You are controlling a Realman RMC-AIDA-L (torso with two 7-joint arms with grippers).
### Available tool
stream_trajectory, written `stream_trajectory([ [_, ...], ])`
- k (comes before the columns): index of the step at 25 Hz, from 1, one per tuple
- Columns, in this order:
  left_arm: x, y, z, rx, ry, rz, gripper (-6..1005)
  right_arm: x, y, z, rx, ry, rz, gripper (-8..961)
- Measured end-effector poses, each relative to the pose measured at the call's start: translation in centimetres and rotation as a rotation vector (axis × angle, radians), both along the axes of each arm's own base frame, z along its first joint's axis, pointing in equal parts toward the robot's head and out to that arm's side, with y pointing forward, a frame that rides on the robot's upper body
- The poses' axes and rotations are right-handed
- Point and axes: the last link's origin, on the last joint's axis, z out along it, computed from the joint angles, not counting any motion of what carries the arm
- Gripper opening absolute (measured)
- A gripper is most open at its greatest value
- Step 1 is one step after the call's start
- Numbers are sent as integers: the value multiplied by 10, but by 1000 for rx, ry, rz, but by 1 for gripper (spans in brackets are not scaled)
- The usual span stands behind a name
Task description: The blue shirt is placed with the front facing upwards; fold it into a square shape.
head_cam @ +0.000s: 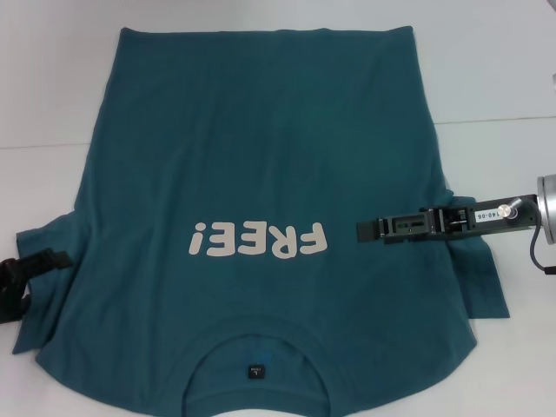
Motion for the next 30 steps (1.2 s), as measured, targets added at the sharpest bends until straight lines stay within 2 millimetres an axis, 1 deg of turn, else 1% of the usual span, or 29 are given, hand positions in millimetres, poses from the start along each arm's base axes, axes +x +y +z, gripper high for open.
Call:
stream_trajectory([
  [9,4,6,1,-3,4,-9,894,2,-1,0,1,-1,-4,885],
  [13,6,10,6,-49,40,-10,880,3,-1,1,5,-1,-7,884],
  [17,6,10,6,-52,43,-11,674,4,-1,2,7,-1,-9,882],
  [28,7,11,6,-61,59,-27,214,4,-1,3,12,3,-11,879],
  [30,7,11,6,-62,62,-34,177,4,0,4,14,5,-13,878],
])
